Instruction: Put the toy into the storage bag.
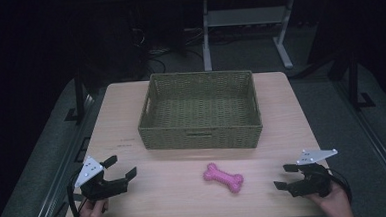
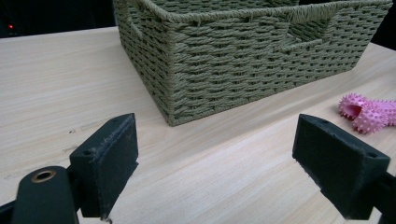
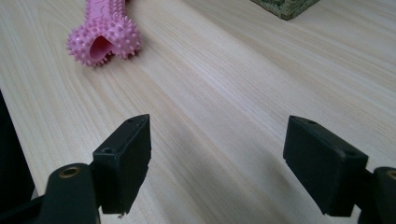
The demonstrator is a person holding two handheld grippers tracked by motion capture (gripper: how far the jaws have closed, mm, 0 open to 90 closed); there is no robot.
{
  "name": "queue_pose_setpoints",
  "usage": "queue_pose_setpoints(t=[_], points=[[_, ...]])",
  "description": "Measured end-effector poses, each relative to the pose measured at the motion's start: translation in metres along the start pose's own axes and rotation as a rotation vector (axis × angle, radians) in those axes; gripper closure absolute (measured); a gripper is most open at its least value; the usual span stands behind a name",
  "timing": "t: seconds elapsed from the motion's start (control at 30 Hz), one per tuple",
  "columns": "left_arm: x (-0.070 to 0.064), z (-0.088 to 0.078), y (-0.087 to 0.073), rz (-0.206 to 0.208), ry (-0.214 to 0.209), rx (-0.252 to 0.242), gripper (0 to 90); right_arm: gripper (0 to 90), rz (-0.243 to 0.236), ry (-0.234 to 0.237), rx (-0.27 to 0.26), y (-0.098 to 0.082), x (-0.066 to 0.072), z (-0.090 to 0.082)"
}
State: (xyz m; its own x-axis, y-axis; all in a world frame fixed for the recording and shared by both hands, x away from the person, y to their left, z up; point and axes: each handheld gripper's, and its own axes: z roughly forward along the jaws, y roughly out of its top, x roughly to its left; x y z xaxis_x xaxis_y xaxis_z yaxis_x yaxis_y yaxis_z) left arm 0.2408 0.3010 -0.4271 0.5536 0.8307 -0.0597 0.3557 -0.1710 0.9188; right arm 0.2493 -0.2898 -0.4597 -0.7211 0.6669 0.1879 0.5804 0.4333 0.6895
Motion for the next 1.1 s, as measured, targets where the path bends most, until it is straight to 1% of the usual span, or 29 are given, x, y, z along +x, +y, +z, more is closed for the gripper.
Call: queue_pose_setpoints(t=[0.1, 0.17, 0.2, 0.23, 0.37, 0.43, 0.5, 0.53, 0.57, 0.63, 0.67, 0.7, 0.73, 0.77, 0.83, 0.87, 0.9, 1.0, 1.07, 1.1], points=[[0.0, 0.0, 0.0, -0.001, 0.001, 0.003, 13.8, 22.5, -0.012, -0.003, 0.009, 0.002, 0.0, 0.001], [0.0, 0.0, 0.0, 0.0, 0.0, 0.004, 13.8, 22.4, -0.007, -0.003, 0.009, 0.003, 0.0, 0.001], [0.0, 0.0, -0.001, 0.004, 0.001, 0.006, 13.8, 22.4, -0.019, -0.002, 0.008, 0.005, 0.001, 0.001], [0.0, 0.0, -0.001, 0.004, 0.001, 0.006, 13.8, 22.4, -0.019, -0.002, 0.008, 0.005, 0.001, 0.001], [0.0, -0.001, -0.001, -0.002, 0.004, 0.003, 13.8, 22.2, -0.024, 0.003, 0.011, 0.01, 0.004, 0.0], [0.001, -0.001, -0.001, -0.002, 0.003, 0.003, 13.8, 22.2, -0.054, 0.014, 0.018, 0.017, 0.008, 0.0], [0.001, -0.001, -0.001, -0.001, 0.002, 0.007, 13.8, 21.8, -0.056, 0.017, 0.019, 0.02, 0.01, 0.0], [0.001, -0.001, -0.001, 0.001, 0.0, 0.008, 13.8, 21.7, -0.07, 0.025, 0.026, 0.026, 0.012, 0.0], [0.0, 0.0, 0.0, 0.013, -0.006, 0.005, 13.8, 21.6, -0.078, 0.028, 0.027, 0.028, 0.012, 0.001], [0.0, 0.0, 0.0, 0.019, -0.007, 0.009, 13.8, 21.3, -0.081, 0.031, 0.031, 0.031, 0.014, 0.002], [0.0, 0.001, 0.001, 0.021, -0.002, 0.015, 13.8, 21.2, -0.087, 0.037, 0.037, 0.034, 0.015, 0.003], [0.0, 0.001, 0.001, 0.019, 0.0, 0.014, 13.8, 20.6, -0.101, 0.045, 0.062, 0.039, 0.017, 0.005], [0.0, 0.0, 0.001, 0.018, 0.0, 0.013, 13.8, 20.6, -0.101, 0.045, 0.062, 0.039, 0.017, 0.005], [0.0, 0.0, 0.0, 0.016, -0.001, 0.008, 13.8, 20.4, -0.125, 0.047, 0.076, 0.045, 0.019, 0.007], [0.0, -0.001, 0.0, 0.013, 0.001, 0.008, 13.9, 20.0, -0.128, 0.055, 0.092, 0.051, 0.021, 0.009], [0.001, -0.001, 0.0, 0.013, 0.003, 0.009, 13.9, 20.0, -0.14, 0.061, 0.092, 0.053, 0.021, 0.011], [0.001, -0.001, 0.0, 0.013, 0.003, 0.009, 13.8, 20.0, -0.14, 0.061, 0.092, 0.053, 0.021, 0.011], [0.001, -0.001, 0.0, 0.008, 0.002, 0.009, 13.8, 20.0, -0.158, 0.08, 0.111, 0.062, 0.025, 0.017], [0.001, 0.0, 0.0, 0.013, 0.001, 0.01, 13.8, 20.0, -0.162, 0.088, 0.113, 0.063, 0.026, 0.018], [0.0, -0.001, 0.0, 0.015, 0.0, 0.011, 13.8, 20.0, -0.173, 0.093, 0.125, 0.067, 0.028, 0.021]])
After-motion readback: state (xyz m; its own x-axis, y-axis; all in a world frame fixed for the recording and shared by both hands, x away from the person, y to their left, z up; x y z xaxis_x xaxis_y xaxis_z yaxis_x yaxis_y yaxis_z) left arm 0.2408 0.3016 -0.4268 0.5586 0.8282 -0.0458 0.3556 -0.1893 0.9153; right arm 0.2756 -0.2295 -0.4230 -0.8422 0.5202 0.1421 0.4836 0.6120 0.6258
